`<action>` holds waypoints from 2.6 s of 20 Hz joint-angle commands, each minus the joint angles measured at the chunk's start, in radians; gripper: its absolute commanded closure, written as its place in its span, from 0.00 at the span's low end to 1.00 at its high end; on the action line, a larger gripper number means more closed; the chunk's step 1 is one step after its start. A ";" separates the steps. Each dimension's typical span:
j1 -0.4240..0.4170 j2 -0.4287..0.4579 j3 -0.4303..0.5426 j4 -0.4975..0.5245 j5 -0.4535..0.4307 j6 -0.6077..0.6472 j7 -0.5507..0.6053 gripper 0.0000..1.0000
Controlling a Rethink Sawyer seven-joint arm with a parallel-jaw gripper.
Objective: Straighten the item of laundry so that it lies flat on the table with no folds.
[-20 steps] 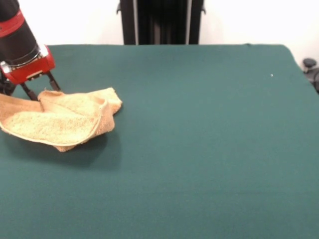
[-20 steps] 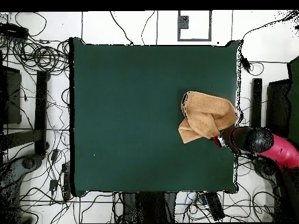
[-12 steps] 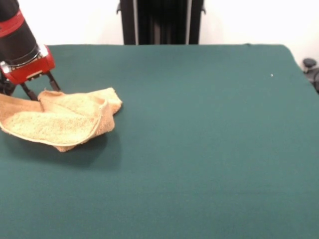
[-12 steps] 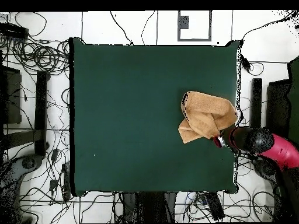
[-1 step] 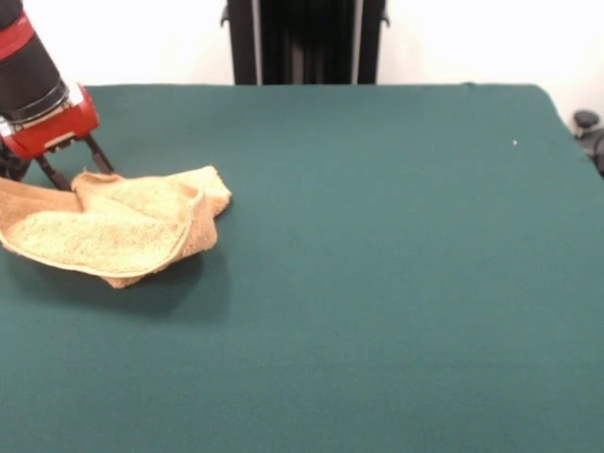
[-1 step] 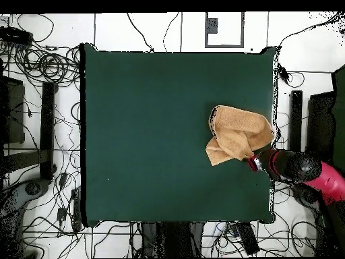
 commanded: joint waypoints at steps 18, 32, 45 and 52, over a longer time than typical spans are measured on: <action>0.011 0.107 0.181 0.155 0.027 -0.131 -0.054 0.00; 0.033 0.094 0.167 0.141 0.002 -0.093 -0.055 0.00; 0.047 0.083 0.153 0.137 -0.009 -0.078 -0.054 1.00; 0.139 -0.022 0.074 0.131 -0.068 -0.061 0.032 1.00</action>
